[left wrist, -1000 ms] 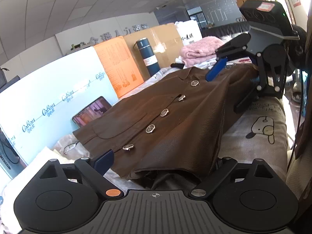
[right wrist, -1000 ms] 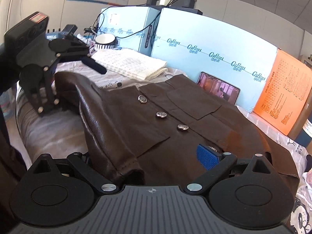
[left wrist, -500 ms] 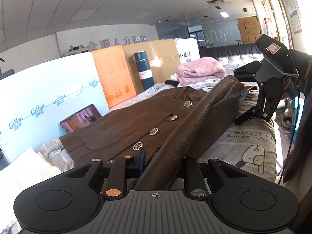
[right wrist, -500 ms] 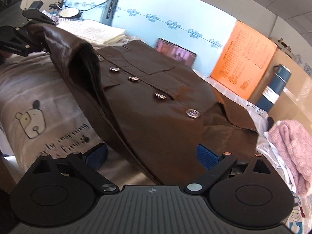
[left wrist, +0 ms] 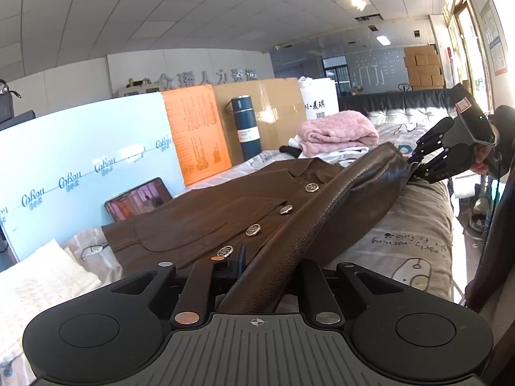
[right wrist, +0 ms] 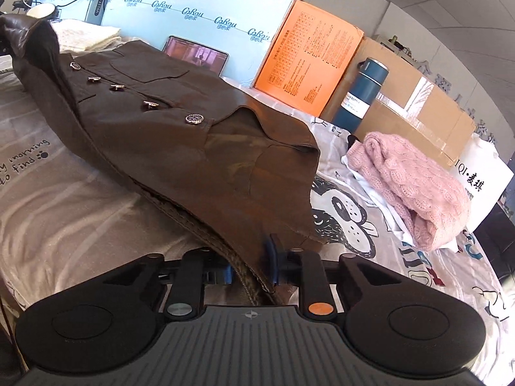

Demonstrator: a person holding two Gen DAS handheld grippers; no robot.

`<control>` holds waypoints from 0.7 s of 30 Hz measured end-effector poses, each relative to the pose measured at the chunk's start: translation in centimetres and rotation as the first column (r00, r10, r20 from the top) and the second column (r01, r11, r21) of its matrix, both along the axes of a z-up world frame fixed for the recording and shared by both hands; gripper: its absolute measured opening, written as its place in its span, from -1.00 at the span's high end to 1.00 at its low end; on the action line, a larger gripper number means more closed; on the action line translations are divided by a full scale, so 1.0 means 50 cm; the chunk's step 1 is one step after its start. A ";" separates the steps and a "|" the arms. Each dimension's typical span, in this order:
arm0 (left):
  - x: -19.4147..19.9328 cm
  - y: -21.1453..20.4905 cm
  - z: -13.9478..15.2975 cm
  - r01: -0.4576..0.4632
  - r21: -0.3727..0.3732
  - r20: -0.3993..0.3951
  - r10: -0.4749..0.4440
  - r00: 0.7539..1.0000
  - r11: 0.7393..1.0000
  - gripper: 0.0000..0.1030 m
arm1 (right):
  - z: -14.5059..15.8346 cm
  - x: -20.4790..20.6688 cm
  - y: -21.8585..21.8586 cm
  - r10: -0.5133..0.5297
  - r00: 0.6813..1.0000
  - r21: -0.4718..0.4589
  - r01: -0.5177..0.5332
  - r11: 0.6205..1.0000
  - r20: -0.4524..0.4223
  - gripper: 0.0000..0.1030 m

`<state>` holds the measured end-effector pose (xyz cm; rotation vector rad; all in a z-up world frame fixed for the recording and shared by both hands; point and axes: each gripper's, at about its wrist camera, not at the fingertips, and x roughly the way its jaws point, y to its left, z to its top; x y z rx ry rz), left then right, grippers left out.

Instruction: Fold clothes

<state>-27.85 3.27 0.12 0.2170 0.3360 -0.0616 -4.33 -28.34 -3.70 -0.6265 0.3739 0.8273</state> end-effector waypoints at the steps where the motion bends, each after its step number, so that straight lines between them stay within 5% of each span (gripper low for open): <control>1: -0.009 -0.004 -0.001 0.004 -0.011 -0.002 -0.004 1.000 1.000 0.80 | 0.000 -0.002 -0.003 0.000 1.000 0.014 0.000 1.000 -0.008 0.75; 9: -0.032 -0.024 -0.002 -0.004 -0.041 0.007 0.004 1.000 0.999 0.88 | 0.013 -0.016 -0.034 0.006 0.999 0.083 -0.003 0.997 -0.037 0.86; 21: 0.117 0.099 0.087 -0.054 -0.055 0.128 0.061 0.990 0.997 0.84 | 0.105 0.114 -0.002 0.093 0.995 0.378 -0.074 0.923 -0.032 0.85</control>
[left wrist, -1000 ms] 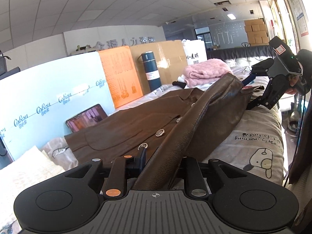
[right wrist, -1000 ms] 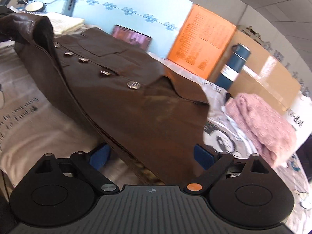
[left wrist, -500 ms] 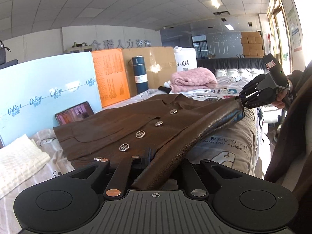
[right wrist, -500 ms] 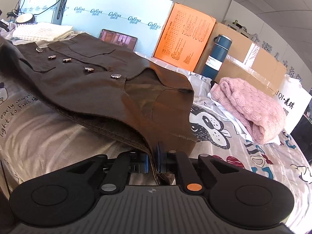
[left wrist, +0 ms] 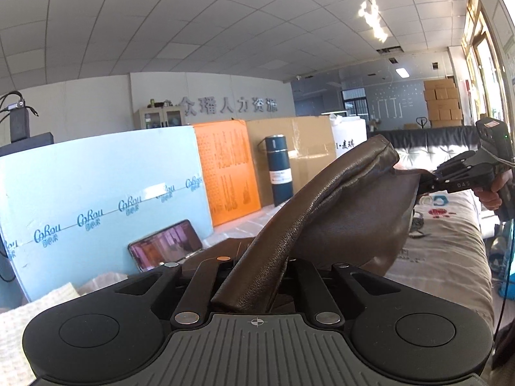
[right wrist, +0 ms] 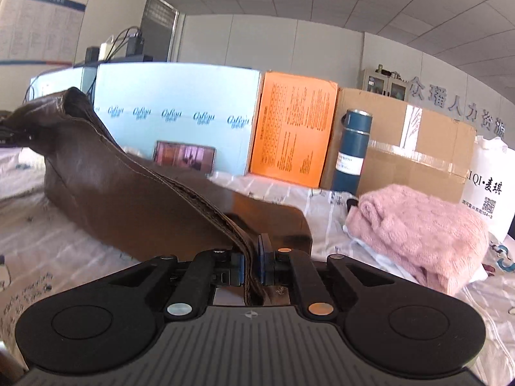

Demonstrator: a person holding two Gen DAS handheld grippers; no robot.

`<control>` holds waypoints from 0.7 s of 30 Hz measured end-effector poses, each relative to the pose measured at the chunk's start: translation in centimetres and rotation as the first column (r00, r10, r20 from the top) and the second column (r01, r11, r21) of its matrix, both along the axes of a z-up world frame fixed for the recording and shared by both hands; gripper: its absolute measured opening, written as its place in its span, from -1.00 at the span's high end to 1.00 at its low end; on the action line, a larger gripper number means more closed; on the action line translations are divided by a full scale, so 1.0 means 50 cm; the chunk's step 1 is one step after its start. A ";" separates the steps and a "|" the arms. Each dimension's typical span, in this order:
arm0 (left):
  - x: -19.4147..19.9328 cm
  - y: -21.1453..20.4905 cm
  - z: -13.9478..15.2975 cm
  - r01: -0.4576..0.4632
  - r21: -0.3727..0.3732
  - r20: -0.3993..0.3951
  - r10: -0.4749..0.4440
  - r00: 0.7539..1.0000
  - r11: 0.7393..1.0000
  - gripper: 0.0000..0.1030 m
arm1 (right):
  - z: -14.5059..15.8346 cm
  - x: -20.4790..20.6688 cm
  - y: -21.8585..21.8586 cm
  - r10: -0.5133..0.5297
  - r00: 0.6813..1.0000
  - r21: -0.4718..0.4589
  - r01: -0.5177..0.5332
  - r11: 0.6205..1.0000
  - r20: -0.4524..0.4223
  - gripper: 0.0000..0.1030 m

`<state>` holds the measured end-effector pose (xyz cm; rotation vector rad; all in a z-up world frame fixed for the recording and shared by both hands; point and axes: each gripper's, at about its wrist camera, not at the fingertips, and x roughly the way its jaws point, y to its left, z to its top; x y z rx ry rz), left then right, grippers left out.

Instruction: Fold clothes

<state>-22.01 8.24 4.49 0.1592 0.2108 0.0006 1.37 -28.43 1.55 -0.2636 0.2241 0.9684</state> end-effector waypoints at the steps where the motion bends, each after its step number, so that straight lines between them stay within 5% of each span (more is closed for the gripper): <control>1: 0.019 0.016 0.004 -0.007 -0.016 0.001 0.007 1.000 1.000 0.84 | 0.008 0.020 0.012 0.007 1.000 0.025 -0.007 1.000 0.000 0.85; 9: 0.167 0.160 -0.017 -0.063 -0.235 -0.128 0.033 0.991 0.970 0.81 | 0.012 0.226 0.156 0.092 0.984 0.060 -0.084 0.995 -0.151 0.85; 17: 0.254 0.264 -0.081 -0.155 -0.384 -0.273 0.049 0.961 0.910 0.54 | -0.048 0.331 0.209 0.089 0.948 0.064 -0.073 0.995 -0.305 0.72; 20: 0.249 0.292 -0.108 -0.197 -0.446 -0.271 0.079 0.959 0.873 0.03 | -0.060 0.351 0.197 0.065 0.937 0.084 -0.038 0.996 -0.344 0.29; 21: 0.245 0.303 -0.119 -0.208 -0.476 -0.266 0.085 0.960 0.855 -0.12 | -0.064 0.356 0.192 0.050 0.934 0.092 -0.019 0.996 -0.353 -0.05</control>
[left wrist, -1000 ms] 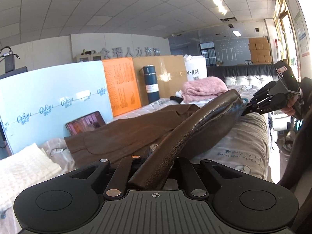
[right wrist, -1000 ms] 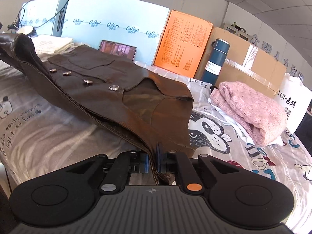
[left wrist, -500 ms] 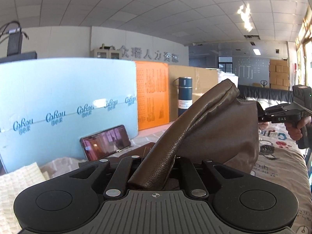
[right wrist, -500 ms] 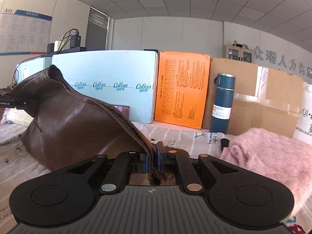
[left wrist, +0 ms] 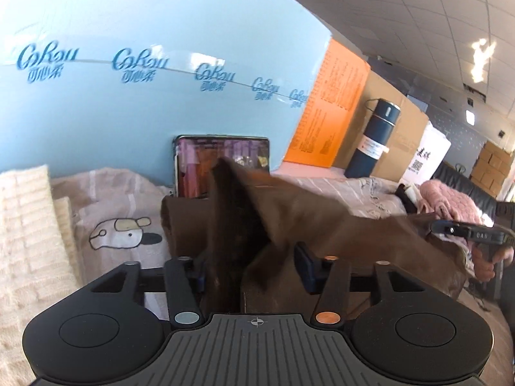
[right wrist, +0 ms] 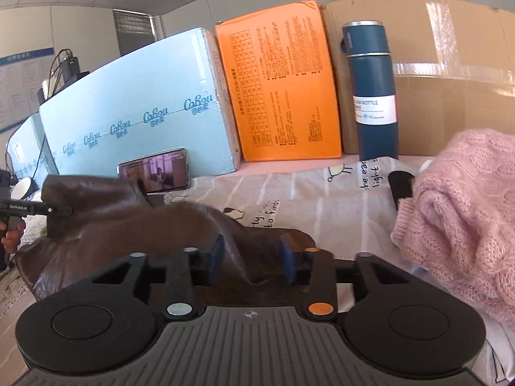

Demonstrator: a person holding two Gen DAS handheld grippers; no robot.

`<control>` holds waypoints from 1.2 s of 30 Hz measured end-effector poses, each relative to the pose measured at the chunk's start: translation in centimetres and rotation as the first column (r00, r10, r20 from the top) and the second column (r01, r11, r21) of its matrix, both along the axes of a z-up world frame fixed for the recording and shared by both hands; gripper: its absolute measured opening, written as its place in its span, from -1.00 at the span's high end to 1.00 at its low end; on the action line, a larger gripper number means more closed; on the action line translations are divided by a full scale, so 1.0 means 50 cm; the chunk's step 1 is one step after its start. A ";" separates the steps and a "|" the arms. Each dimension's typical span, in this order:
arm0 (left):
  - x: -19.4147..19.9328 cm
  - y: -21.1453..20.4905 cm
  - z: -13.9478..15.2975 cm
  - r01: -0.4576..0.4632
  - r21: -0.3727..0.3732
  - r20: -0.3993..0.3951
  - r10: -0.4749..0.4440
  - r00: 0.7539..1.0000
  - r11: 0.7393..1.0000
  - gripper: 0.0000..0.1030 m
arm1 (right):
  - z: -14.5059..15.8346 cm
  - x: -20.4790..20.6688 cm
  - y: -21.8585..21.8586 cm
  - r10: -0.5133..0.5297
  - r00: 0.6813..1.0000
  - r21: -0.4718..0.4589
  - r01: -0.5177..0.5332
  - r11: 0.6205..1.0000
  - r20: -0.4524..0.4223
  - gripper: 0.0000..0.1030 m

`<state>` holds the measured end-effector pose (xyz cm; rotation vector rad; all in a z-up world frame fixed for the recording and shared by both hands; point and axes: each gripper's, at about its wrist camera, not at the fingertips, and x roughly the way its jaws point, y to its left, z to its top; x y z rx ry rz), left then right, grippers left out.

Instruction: Fold clothes

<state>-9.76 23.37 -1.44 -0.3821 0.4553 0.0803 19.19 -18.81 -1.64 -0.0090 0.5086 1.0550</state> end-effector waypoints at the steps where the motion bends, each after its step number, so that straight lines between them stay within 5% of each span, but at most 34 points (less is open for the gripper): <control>1: -0.002 0.014 -0.013 -0.004 -0.045 0.006 0.004 1.000 0.999 -0.16 | -0.004 0.005 -0.005 -0.018 1.000 0.008 0.018 1.000 -0.010 -0.23; 7: -0.019 0.031 -0.010 0.024 -0.116 0.039 -0.019 0.999 0.993 -0.67 | -0.017 0.016 -0.010 -0.056 0.996 0.022 0.058 0.998 -0.065 -0.28; 12: -0.035 0.003 0.005 0.016 -0.058 0.064 -0.012 0.998 0.998 -0.73 | -0.020 0.016 -0.009 -0.096 0.993 0.005 0.096 0.995 -0.071 -0.15; 14: -0.038 -0.018 0.011 -0.023 0.007 0.073 0.022 0.997 1.000 -0.35 | -0.020 0.016 -0.012 -0.106 0.992 0.010 0.107 0.994 -0.067 0.17; 15: -0.034 -0.032 0.015 -0.039 0.061 0.052 0.036 0.998 0.997 0.43 | -0.020 0.014 -0.014 -0.125 0.991 0.010 0.125 0.992 -0.056 0.31; 16: -0.029 -0.043 0.014 -0.056 0.101 0.034 0.053 0.998 0.993 0.86 | -0.019 0.012 -0.016 -0.136 0.990 0.014 0.136 0.991 -0.048 0.43; 19: -0.026 -0.059 0.015 -0.092 0.156 0.013 0.091 0.996 0.983 0.86 | -0.017 0.009 -0.020 -0.158 0.987 0.025 0.159 0.987 -0.028 0.51; 26: -0.024 -0.028 0.003 -0.158 0.100 -0.023 0.161 0.987 0.982 0.83 | -0.019 0.012 -0.018 -0.183 0.983 0.010 0.183 0.983 -0.029 0.45; 29: -0.026 -0.030 0.007 -0.156 0.071 -0.009 0.157 0.988 0.985 0.52 | -0.020 0.012 -0.018 -0.190 0.981 0.005 0.190 0.982 -0.028 0.29; 31: -0.028 -0.033 0.009 -0.175 0.053 -0.024 0.176 0.984 0.983 -0.15 | -0.020 0.012 -0.017 -0.194 0.981 0.001 0.194 0.981 -0.028 0.16; 36: -0.057 -0.064 0.026 -0.207 0.060 -0.028 0.209 0.977 0.976 -0.62 | -0.020 0.011 -0.017 -0.205 0.978 -0.007 0.205 0.979 -0.027 -0.19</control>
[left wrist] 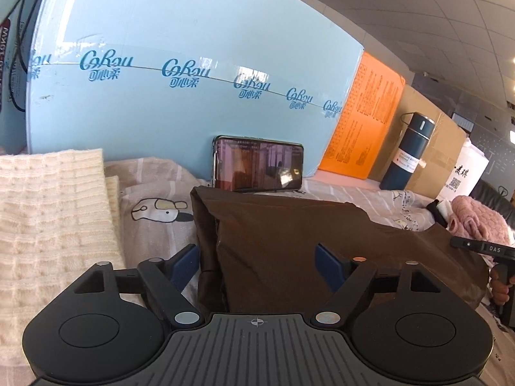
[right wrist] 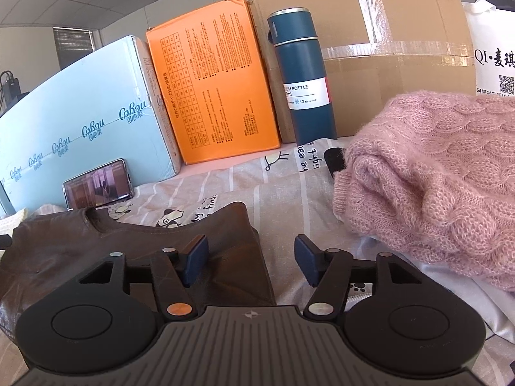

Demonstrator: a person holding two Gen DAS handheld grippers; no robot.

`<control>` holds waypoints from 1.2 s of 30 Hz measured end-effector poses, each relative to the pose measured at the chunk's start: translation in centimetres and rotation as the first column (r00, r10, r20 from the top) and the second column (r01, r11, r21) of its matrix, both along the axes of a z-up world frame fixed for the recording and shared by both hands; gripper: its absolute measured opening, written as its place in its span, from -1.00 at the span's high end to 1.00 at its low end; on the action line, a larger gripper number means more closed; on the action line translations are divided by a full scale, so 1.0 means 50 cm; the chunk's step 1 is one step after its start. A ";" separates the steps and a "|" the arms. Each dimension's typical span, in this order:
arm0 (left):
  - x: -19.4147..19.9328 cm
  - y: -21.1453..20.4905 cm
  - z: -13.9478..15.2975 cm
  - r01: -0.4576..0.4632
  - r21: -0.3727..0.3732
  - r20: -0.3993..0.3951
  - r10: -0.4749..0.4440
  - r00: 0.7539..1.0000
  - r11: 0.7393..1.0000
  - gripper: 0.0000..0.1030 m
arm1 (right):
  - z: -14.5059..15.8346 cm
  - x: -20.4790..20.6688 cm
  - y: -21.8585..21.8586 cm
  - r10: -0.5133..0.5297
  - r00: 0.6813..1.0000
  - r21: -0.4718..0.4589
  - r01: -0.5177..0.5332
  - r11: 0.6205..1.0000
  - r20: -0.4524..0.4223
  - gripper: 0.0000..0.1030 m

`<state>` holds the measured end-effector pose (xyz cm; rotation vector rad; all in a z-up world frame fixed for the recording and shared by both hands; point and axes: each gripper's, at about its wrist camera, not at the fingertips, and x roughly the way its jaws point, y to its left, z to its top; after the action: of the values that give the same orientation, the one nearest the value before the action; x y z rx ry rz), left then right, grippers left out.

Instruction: Fold clothes

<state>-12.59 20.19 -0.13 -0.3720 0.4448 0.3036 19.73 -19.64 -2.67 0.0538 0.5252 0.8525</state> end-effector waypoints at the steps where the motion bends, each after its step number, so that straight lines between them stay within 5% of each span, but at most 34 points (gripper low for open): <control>1: -0.008 -0.009 0.002 -0.014 0.007 -0.004 0.014 1.000 1.000 -0.68 | 0.000 0.000 0.000 -0.002 1.000 -0.002 0.002 1.000 0.000 -0.24; 10: -0.034 -0.069 -0.007 -0.033 0.018 -0.072 0.034 0.997 0.999 -0.77 | 0.012 -0.034 -0.003 0.049 0.999 0.050 -0.050 0.998 0.013 -0.63; 22: -0.020 -0.083 -0.028 -0.028 0.013 -0.107 0.029 0.994 1.000 -0.88 | -0.001 -0.045 0.025 0.096 0.995 0.001 -0.096 0.995 -0.036 -0.69; 30: -0.036 -0.072 -0.016 -0.065 -0.001 -0.083 0.065 0.994 0.998 -0.88 | 0.047 -0.099 -0.030 -0.114 0.993 0.039 0.115 0.993 -0.032 -0.72; 36: -0.037 -0.078 -0.017 -0.054 -0.010 -0.089 0.053 0.995 0.998 -0.88 | 0.077 -0.163 -0.101 -0.223 0.950 0.085 0.246 0.966 -0.218 -0.89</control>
<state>-14.44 16.30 -1.00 -0.3844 0.5244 0.3707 11.60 -24.68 1.19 0.3047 0.6516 0.6451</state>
